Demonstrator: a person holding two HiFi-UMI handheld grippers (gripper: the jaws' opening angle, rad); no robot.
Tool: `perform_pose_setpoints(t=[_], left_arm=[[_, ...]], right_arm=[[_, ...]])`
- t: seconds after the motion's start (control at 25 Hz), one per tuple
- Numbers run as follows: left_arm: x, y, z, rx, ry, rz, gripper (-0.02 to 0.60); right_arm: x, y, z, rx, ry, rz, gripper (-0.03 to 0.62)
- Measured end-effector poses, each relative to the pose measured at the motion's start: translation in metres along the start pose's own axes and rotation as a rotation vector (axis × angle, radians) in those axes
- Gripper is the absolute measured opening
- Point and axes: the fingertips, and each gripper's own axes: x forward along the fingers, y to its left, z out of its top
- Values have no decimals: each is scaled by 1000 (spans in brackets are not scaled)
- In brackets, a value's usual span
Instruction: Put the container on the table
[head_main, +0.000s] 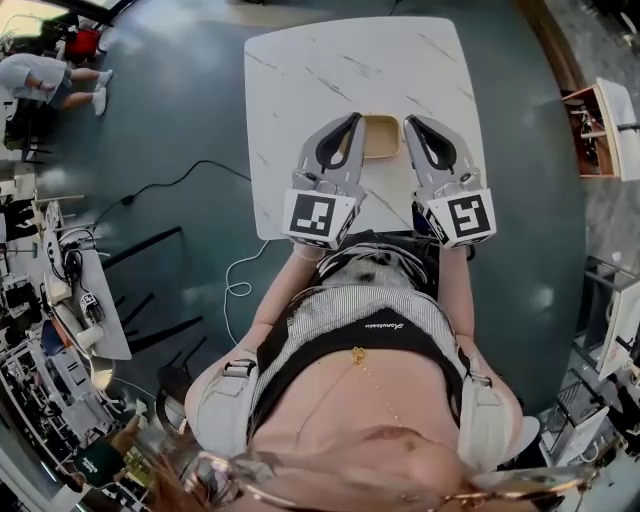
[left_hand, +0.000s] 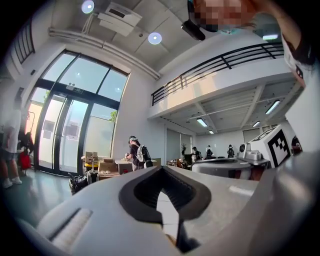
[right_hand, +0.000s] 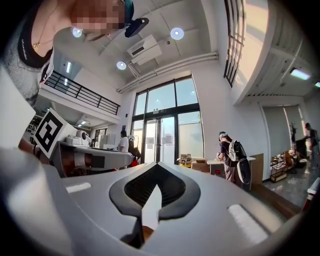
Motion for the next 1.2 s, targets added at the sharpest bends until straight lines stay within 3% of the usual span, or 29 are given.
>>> perform_pose_setpoints(t=[0.24, 0.52, 1.2], left_arm=[[1, -1, 6, 16, -37, 6, 0], [0, 1, 0, 3, 1, 23, 0], [3, 2, 0, -10, 2, 17, 0]], right_arm=[[3, 2, 5, 4, -22, -8, 26], [5, 2, 5, 11, -20, -15, 26], [4, -3, 4, 0, 3, -29, 26]])
